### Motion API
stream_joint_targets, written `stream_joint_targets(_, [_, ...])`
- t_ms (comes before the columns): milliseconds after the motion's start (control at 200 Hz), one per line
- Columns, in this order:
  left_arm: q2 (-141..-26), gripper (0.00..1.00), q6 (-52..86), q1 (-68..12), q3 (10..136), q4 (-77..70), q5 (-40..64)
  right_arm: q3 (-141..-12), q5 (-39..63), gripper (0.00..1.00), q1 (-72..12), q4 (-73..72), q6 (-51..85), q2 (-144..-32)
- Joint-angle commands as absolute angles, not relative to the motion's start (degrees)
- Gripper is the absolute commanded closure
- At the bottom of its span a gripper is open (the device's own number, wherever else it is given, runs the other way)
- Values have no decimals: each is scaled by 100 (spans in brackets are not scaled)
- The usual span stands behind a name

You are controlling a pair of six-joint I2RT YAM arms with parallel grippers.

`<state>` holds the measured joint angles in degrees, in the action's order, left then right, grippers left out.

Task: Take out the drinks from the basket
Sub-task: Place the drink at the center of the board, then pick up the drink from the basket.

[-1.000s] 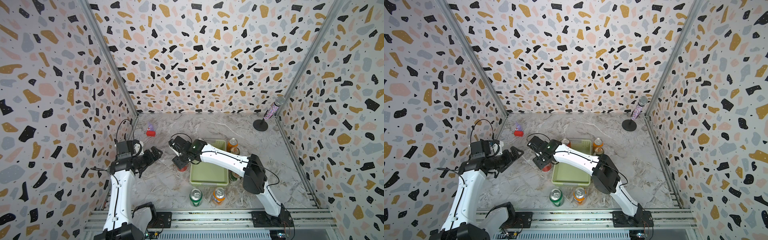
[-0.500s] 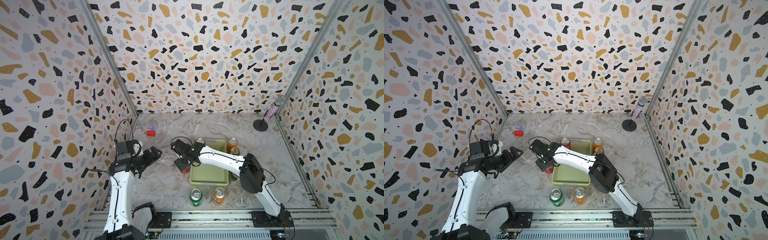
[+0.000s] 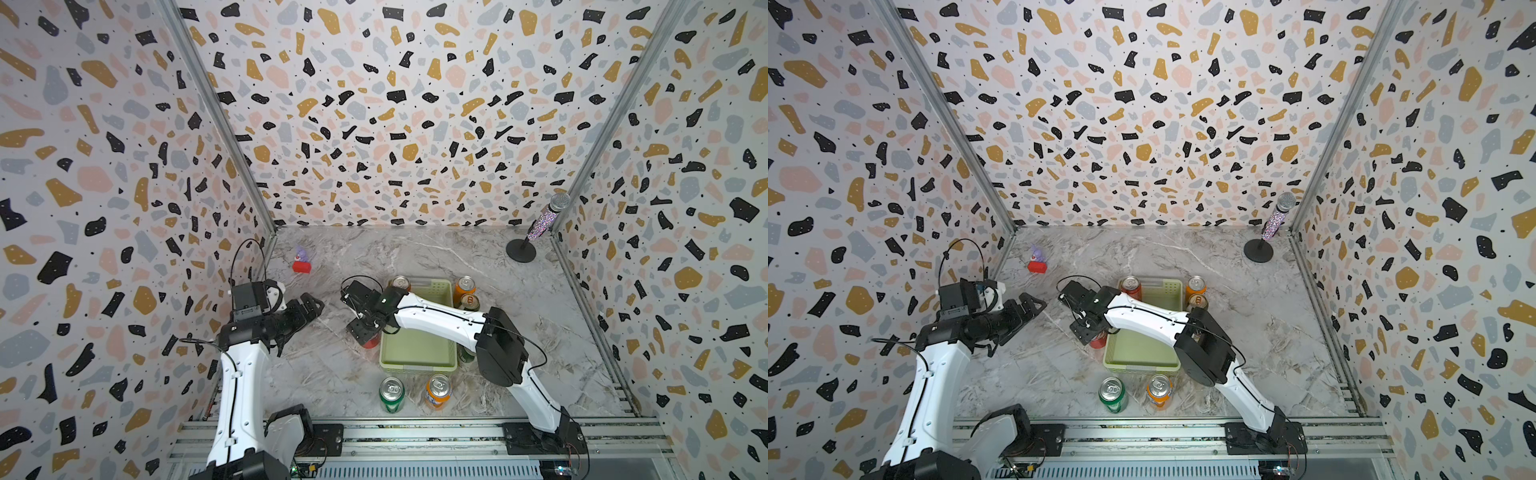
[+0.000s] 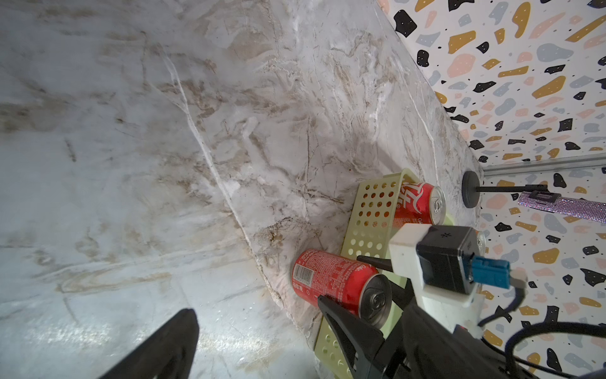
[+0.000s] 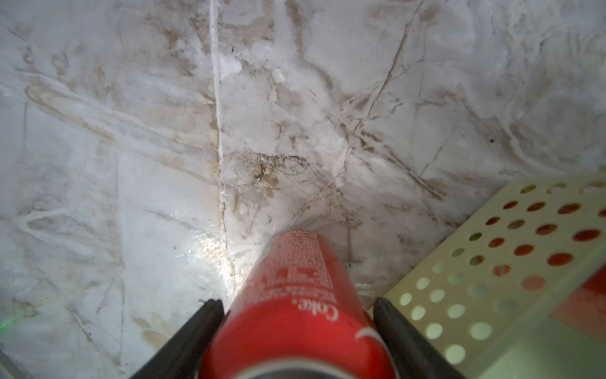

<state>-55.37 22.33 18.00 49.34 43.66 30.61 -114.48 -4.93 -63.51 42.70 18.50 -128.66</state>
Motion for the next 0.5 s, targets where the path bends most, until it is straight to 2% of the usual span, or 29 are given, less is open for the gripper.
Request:
stream_joint_targets(0, [-5539,0,2255,1832,5010,4298,3176,-11527,-731,14,-6376,4236,1934,-12412])
stream_joint_targets(125, [-5578,0,2224,1834,5001,4270,3330,-11586,-927,10,-6364,4228,1929,-12118])
stream_joint_targets(430, [-5620,0,2240,1811,4879,4058,3744,-11429,-1639,8,-6179,4248,2003,-11186])
stream_joint_targets(496, [-5739,0,2250,1746,4854,4015,3879,-11307,-1602,8,-5786,4330,2054,-11058])
